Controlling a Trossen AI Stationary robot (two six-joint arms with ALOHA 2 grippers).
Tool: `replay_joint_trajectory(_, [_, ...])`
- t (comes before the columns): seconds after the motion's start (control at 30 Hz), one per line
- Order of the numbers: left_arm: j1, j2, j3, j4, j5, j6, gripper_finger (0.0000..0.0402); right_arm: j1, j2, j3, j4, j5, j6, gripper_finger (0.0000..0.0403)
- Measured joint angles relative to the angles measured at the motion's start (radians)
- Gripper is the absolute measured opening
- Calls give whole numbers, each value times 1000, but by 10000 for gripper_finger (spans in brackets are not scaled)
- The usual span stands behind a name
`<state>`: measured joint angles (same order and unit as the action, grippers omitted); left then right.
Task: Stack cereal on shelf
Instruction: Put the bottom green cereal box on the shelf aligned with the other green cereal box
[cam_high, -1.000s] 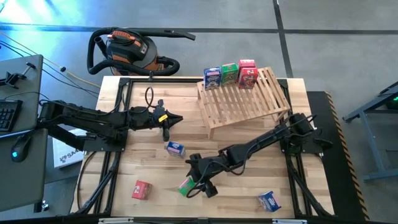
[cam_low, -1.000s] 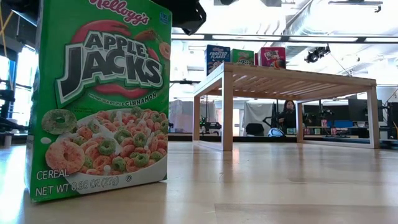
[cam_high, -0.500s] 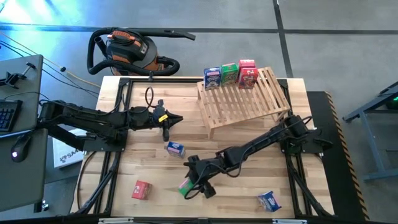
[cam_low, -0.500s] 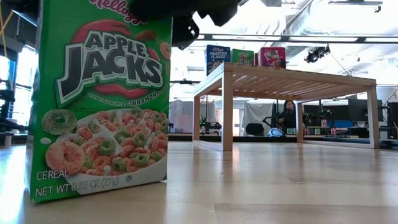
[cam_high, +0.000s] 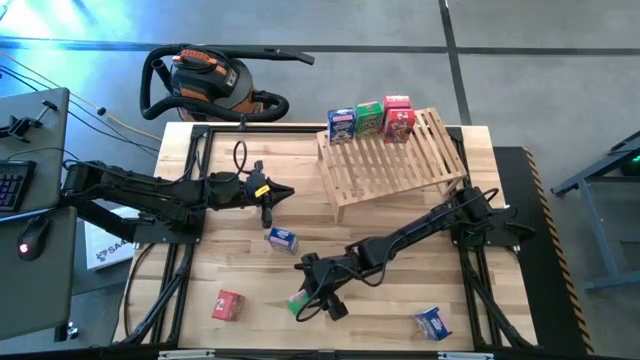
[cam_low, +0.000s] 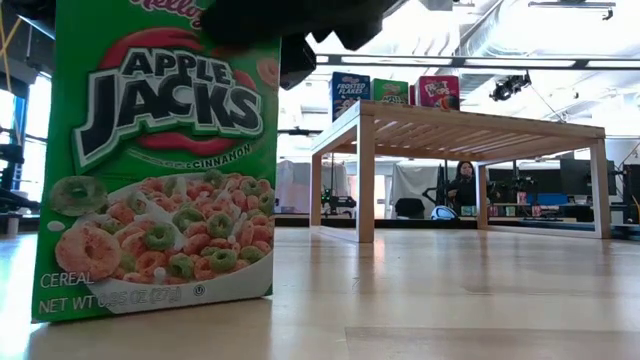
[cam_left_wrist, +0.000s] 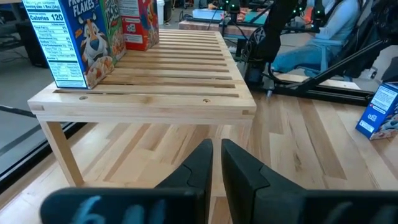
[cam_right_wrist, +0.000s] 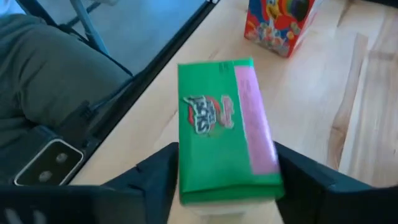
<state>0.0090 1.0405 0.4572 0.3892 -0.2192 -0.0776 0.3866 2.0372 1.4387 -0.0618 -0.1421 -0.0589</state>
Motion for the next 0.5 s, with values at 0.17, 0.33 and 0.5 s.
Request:
replay_joint_trajectory(0.17, [0, 0, 0, 1, 0, 0, 23, 2, 0, 0, 11, -18, 2, 148])
replay_joint_trajectory(0.33, [0, 0, 0, 3, 0, 1, 23, 3, -11, 0, 6, -29, 9, 129])
replay_joint_trajectory(0.5, [0, 0, 0, 3, 0, 1, 23, 2, -117, 0, -62, -20, 0, 141])
